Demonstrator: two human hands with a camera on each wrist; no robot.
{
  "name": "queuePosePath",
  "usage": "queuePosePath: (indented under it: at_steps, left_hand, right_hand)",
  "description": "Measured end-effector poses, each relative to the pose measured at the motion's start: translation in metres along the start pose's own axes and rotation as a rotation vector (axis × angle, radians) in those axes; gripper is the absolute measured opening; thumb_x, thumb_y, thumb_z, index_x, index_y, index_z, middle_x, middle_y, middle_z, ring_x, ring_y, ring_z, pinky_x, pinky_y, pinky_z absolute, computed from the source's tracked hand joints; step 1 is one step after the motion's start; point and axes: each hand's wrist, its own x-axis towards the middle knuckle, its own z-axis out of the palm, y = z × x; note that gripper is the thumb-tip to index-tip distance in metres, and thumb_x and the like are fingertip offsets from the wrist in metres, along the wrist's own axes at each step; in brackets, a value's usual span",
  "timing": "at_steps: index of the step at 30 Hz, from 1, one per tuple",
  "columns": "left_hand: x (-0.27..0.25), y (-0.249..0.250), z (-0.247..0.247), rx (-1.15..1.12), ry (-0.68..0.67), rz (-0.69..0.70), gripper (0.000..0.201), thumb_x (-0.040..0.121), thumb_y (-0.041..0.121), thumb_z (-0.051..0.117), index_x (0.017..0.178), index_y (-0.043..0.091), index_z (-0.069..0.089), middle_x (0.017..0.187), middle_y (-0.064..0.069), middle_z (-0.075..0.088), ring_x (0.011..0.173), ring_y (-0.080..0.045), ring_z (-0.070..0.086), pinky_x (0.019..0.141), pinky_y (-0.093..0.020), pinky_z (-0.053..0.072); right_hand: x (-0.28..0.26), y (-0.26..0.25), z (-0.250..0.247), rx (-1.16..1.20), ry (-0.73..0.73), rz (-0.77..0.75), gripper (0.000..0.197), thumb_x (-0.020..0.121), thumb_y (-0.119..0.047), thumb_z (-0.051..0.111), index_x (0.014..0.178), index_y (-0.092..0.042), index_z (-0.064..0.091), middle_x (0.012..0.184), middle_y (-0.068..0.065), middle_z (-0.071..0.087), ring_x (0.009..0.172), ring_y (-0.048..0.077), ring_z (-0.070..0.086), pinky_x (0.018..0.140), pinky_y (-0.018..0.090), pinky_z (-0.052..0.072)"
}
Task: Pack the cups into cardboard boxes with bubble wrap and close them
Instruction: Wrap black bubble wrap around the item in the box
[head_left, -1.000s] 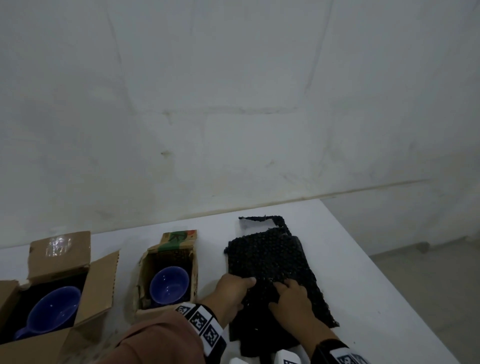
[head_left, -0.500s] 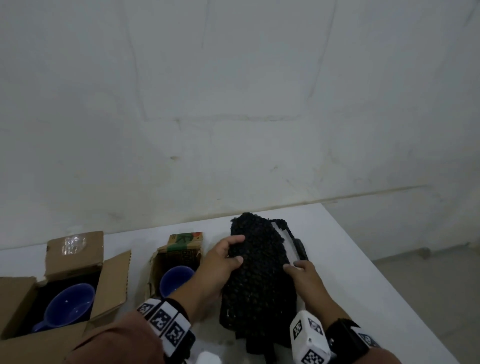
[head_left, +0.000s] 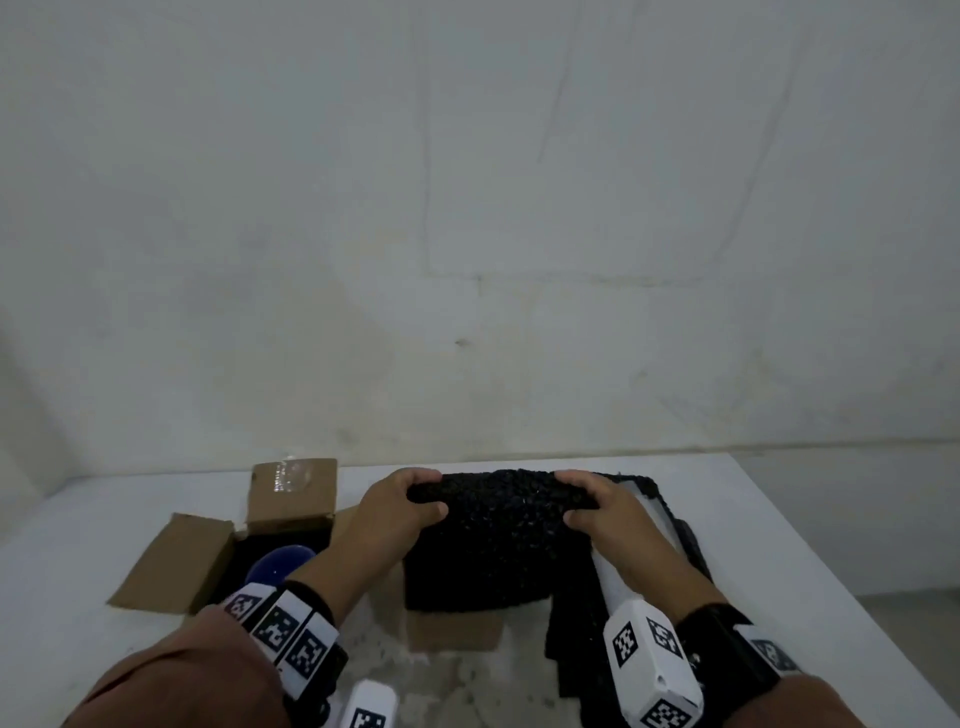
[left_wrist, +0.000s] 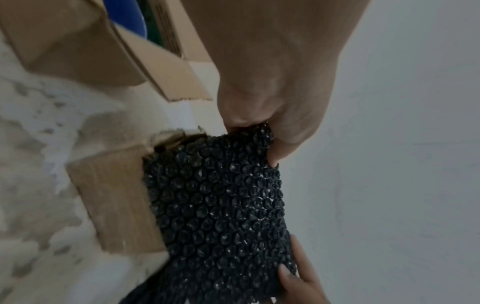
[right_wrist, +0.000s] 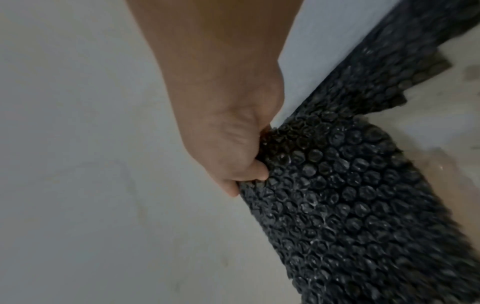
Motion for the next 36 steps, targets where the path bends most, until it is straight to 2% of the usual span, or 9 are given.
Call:
queuePosePath:
  at_steps: [4, 7, 10, 14, 17, 20, 24, 28, 36]
  left_hand:
    - [-0.002, 0.008, -0.023, 0.038, 0.114, 0.087, 0.004, 0.087, 0.011, 0.066, 0.089, 0.008, 0.064, 0.090, -0.006, 0.063, 0.083, -0.021, 0.063, 0.070, -0.029, 0.050]
    - [-0.004, 0.014, -0.042, -0.025, 0.056, 0.130, 0.012, 0.084, 0.012, 0.066, 0.076, 0.008, 0.057, 0.080, -0.002, 0.055, 0.073, -0.018, 0.054, 0.066, -0.028, 0.042]
    - [-0.007, 0.017, -0.058, 0.133, -0.123, 0.106, 0.016, 0.083, 0.022, 0.070, 0.091, 0.018, 0.057, 0.099, 0.002, 0.060, 0.086, -0.016, 0.060, 0.071, -0.026, 0.045]
    - [-0.008, 0.020, -0.064, 0.253, -0.150, 0.078, 0.025, 0.084, 0.027, 0.070, 0.106, 0.020, 0.062, 0.102, 0.002, 0.063, 0.091, -0.019, 0.062, 0.076, -0.029, 0.048]
    - [-0.004, 0.011, -0.065, -0.102, -0.112, -0.016, 0.029, 0.085, 0.021, 0.069, 0.111, 0.011, 0.063, 0.105, -0.011, 0.068, 0.090, -0.023, 0.065, 0.073, -0.033, 0.051]
    - [-0.004, 0.005, -0.062, -0.460, -0.129, -0.087, 0.017, 0.089, 0.010, 0.062, 0.106, 0.005, 0.061, 0.108, -0.015, 0.065, 0.097, -0.027, 0.063, 0.084, -0.041, 0.051]
    - [-0.008, -0.001, -0.052, -0.615, -0.176, -0.133, 0.011, 0.091, 0.007, 0.058, 0.102, 0.008, 0.060, 0.106, -0.012, 0.068, 0.099, -0.027, 0.064, 0.079, -0.039, 0.053]
    - [-0.009, -0.006, -0.047, -0.536, -0.282, -0.156, 0.033, 0.079, 0.014, 0.071, 0.110, 0.005, 0.062, 0.113, -0.014, 0.069, 0.107, -0.030, 0.064, 0.092, -0.043, 0.051]
    - [0.003, -0.011, -0.054, -0.544, -0.267, -0.111, 0.026, 0.093, 0.000, 0.049, 0.111, 0.010, 0.064, 0.114, -0.015, 0.068, 0.105, -0.031, 0.064, 0.093, -0.045, 0.049]
  right_hand:
    - [0.008, -0.032, 0.013, -0.255, 0.164, -0.160, 0.019, 0.067, -0.018, 0.071, 0.061, -0.032, 0.060, 0.096, 0.013, 0.060, 0.087, 0.022, 0.058, 0.076, 0.027, 0.042]
    - [0.006, -0.054, 0.019, -0.041, 0.128, -0.165, 0.020, 0.075, -0.004, 0.069, 0.068, -0.021, 0.062, 0.096, 0.005, 0.059, 0.092, 0.017, 0.057, 0.081, 0.029, 0.044]
    - [0.007, -0.068, 0.023, 0.049, 0.028, -0.172, 0.017, 0.079, -0.003, 0.066, 0.068, -0.016, 0.060, 0.071, 0.005, 0.059, 0.069, 0.022, 0.058, 0.063, 0.030, 0.047]
    - [0.012, -0.076, 0.031, 0.056, 0.054, -0.228, 0.009, 0.081, -0.016, 0.069, 0.085, -0.012, 0.062, 0.082, 0.007, 0.063, 0.077, 0.023, 0.062, 0.073, 0.037, 0.050]
    - [0.018, -0.064, 0.035, 0.138, 0.065, -0.089, 0.054, 0.073, -0.047, 0.074, 0.117, -0.022, 0.053, 0.114, 0.006, 0.062, 0.103, 0.022, 0.063, 0.093, 0.042, 0.051]
    - [0.021, -0.041, 0.042, 0.433, -0.070, 0.145, 0.079, 0.060, -0.070, 0.068, 0.124, -0.025, 0.056, 0.124, 0.005, 0.061, 0.109, 0.025, 0.060, 0.090, 0.045, 0.052]
    - [0.007, -0.030, 0.067, 0.715, -0.263, 0.249, 0.048, 0.081, -0.040, 0.061, 0.120, -0.012, 0.061, 0.119, 0.012, 0.067, 0.113, 0.030, 0.059, 0.098, 0.046, 0.046]
    - [0.007, -0.037, 0.082, 0.631, -0.134, 0.145, 0.032, 0.082, 0.003, 0.063, 0.113, -0.002, 0.064, 0.116, 0.016, 0.067, 0.105, 0.029, 0.065, 0.088, 0.039, 0.052]
    - [0.007, -0.046, 0.071, 0.479, -0.205, 0.124, 0.028, 0.079, 0.016, 0.056, 0.101, 0.002, 0.067, 0.092, 0.012, 0.073, 0.084, 0.024, 0.071, 0.070, 0.030, 0.057]
